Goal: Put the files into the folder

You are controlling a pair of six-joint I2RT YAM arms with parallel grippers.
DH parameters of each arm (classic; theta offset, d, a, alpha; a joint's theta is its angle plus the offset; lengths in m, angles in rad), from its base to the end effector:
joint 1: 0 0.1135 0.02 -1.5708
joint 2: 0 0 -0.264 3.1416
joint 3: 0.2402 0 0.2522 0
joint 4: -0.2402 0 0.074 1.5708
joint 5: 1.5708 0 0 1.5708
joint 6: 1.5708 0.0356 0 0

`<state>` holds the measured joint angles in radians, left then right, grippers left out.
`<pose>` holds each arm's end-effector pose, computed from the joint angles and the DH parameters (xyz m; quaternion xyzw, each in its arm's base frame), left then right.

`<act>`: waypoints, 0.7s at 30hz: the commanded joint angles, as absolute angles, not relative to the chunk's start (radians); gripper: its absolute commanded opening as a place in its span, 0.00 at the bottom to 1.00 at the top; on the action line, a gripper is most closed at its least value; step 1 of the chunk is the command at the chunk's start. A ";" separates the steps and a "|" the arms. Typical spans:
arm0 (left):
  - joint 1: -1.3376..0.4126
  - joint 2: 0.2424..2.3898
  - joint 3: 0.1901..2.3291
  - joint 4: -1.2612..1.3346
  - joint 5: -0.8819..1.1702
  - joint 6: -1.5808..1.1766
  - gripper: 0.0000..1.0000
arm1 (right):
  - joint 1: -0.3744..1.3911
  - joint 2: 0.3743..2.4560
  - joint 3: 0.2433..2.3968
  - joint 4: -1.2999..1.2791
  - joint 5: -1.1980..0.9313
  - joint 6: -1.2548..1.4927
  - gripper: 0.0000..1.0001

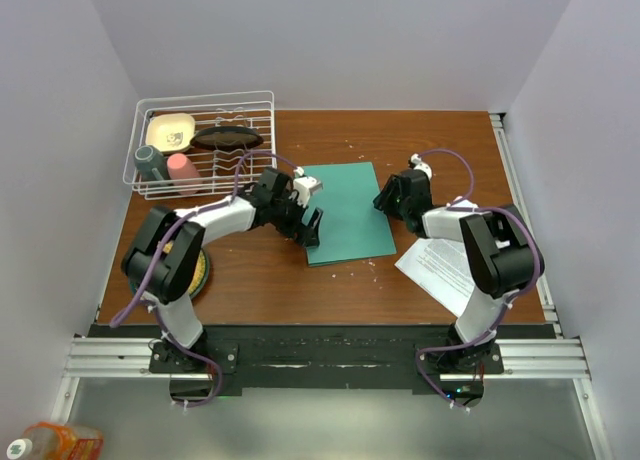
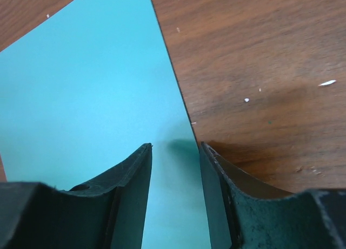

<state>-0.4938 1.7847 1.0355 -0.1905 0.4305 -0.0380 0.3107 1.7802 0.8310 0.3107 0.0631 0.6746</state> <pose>0.3091 -0.1833 0.1627 0.2744 0.8897 -0.2756 0.2392 0.3380 0.1062 0.1423 0.1755 0.8756 0.1876 0.4091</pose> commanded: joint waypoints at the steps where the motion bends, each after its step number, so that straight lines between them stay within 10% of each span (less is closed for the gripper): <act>1: -0.499 1.658 1.009 -0.270 0.471 0.135 1.00 | 0.327 1.795 0.854 0.147 0.014 0.664 0.50; 9: -0.465 1.724 1.372 -0.236 0.364 0.209 1.00 | 0.348 1.620 1.028 0.055 0.023 0.607 0.76; 21: -0.425 2.261 1.970 -0.310 0.276 0.029 1.00 | 0.636 1.042 0.546 0.047 0.032 0.856 0.71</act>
<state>-0.4229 2.1933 1.9007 -0.2726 0.3309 0.0959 0.5755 1.1080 0.7033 0.0998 0.0303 0.7143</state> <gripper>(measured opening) 0.997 0.710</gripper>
